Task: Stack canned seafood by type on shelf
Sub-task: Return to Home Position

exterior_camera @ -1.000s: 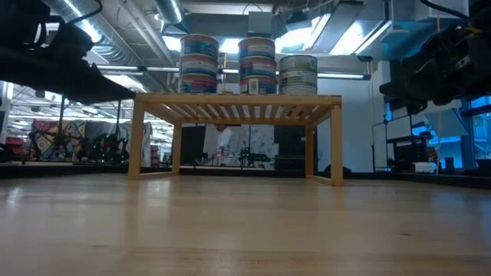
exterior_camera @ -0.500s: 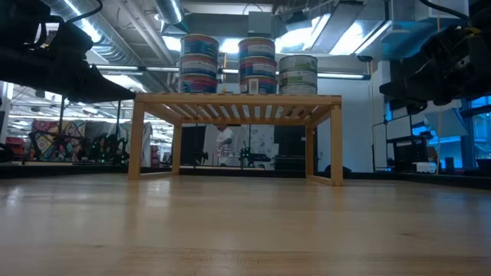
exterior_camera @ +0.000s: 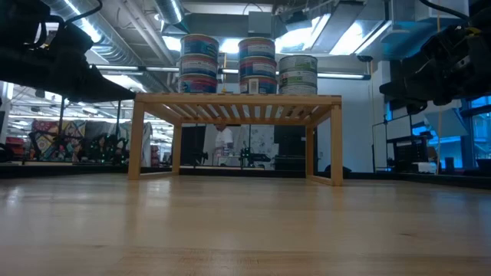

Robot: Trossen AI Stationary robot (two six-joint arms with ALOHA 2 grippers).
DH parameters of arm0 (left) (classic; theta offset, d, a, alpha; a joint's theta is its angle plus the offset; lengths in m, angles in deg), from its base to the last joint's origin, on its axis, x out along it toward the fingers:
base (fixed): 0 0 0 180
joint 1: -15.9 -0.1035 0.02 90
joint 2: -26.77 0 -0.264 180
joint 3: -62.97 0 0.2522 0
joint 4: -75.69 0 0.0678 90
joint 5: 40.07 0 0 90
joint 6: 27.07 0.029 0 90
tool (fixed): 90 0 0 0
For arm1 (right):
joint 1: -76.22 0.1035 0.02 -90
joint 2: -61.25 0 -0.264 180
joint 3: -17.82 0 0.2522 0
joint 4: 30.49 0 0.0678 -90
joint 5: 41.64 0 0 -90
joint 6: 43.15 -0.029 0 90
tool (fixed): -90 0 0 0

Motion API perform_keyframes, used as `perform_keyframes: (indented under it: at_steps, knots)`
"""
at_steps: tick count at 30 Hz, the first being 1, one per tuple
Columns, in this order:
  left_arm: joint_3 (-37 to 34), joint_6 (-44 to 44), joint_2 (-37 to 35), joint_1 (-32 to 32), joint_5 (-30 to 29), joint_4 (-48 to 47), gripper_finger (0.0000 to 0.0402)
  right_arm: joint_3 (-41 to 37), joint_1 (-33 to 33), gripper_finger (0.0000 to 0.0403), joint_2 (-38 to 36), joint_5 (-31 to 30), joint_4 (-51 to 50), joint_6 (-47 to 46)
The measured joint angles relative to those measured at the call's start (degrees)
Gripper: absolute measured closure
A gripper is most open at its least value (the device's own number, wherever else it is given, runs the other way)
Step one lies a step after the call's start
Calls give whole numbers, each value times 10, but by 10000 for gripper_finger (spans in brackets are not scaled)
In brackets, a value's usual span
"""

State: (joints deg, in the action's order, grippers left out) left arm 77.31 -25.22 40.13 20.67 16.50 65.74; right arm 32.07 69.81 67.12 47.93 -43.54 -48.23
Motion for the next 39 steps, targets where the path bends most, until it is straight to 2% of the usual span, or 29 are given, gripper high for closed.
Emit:
perform_keyframes:
  at_steps: [9,16,39]
  knots:
    - [0,-2,-93,0,-1,1,398,0,0,402,0,0,0,0]
    - [0,-4,-131,0,-1,1,398,0,0,402,0,0,0,0]
    - [0,0,-131,0,-1,1,398,0,0,402,0,0,0,0]
